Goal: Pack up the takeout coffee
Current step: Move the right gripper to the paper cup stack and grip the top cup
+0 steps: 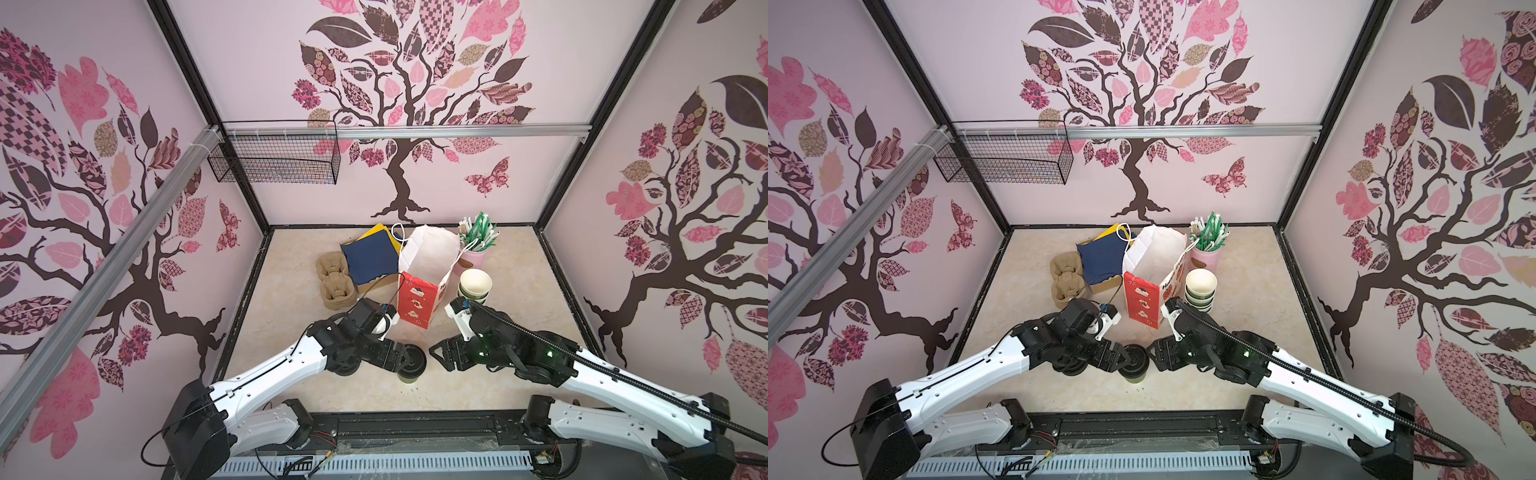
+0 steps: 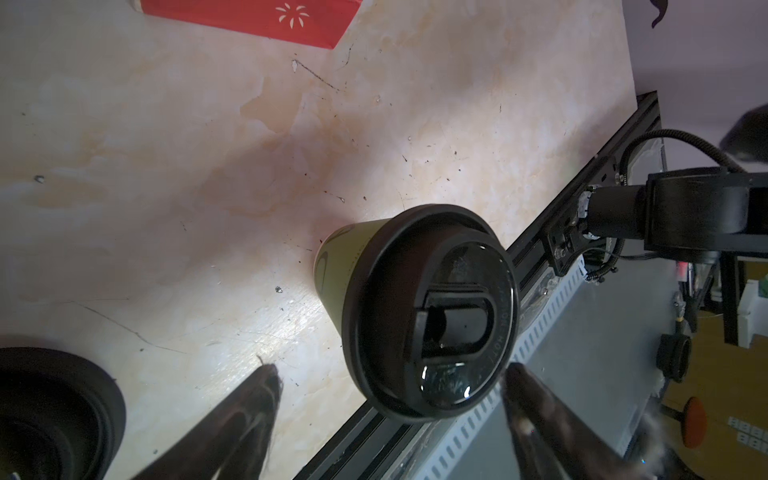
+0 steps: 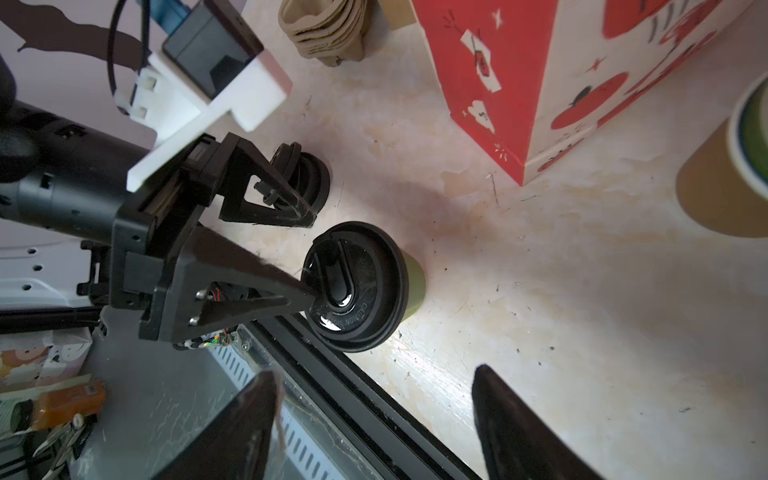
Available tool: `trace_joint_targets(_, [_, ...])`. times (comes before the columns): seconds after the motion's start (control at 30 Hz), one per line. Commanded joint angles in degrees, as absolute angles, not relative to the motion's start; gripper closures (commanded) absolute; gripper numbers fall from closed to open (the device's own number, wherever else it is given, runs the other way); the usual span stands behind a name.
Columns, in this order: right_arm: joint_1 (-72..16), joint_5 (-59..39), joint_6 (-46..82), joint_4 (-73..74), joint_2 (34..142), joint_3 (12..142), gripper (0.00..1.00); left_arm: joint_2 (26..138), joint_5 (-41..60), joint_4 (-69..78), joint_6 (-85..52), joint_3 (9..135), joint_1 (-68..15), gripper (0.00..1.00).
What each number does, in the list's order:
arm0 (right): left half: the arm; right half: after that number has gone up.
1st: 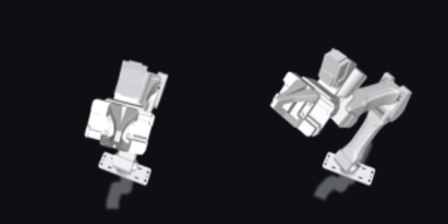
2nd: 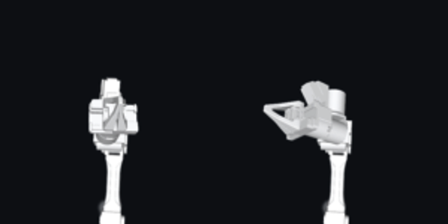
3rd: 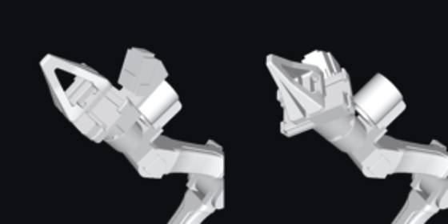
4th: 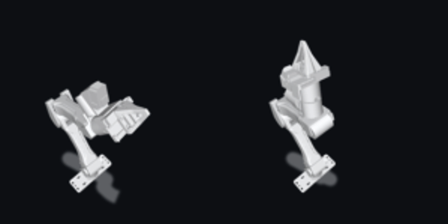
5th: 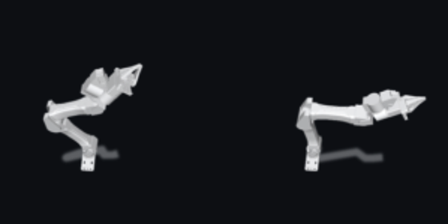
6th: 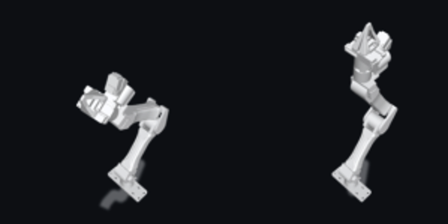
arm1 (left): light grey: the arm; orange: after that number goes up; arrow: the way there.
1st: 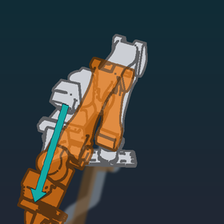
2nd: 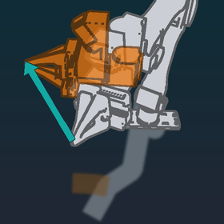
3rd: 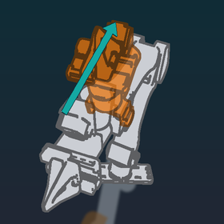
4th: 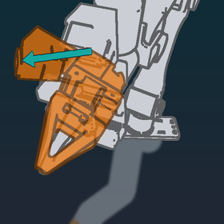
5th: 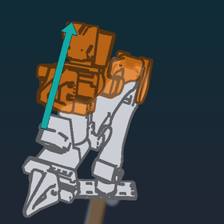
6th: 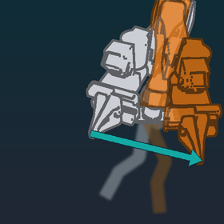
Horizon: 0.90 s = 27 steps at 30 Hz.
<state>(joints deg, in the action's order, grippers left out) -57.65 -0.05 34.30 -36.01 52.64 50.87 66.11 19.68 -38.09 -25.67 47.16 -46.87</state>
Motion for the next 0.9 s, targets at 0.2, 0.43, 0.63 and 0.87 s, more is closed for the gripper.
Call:
trace_joint_targets(0.2, [-56.6,15.1,37.3,-48.6,52.8,60.6,0.22,60.9,15.2,-40.7,-23.9,54.1,-46.6,0.06])
trace_joint_targets(0.43, [-41.9,21.5,42.0,-62.8,59.2,71.7,0.26,54.3,1.6,-33.3,-25.5,54.6,-46.6,0.03])
trace_joint_targets(0.63, [-29.5,16.3,31.6,-62.1,68.1,77.3,0.23,53.7,-8.2,-30.0,-28.6,53.7,-46.5,0.03])
trace_joint_targets(0.87, [-22.4,12.5,30.0,-57.6,76.0,81.7,0.32,52.8,-11.2,-28.8,-31.3,52.9,-46.5,0.03])
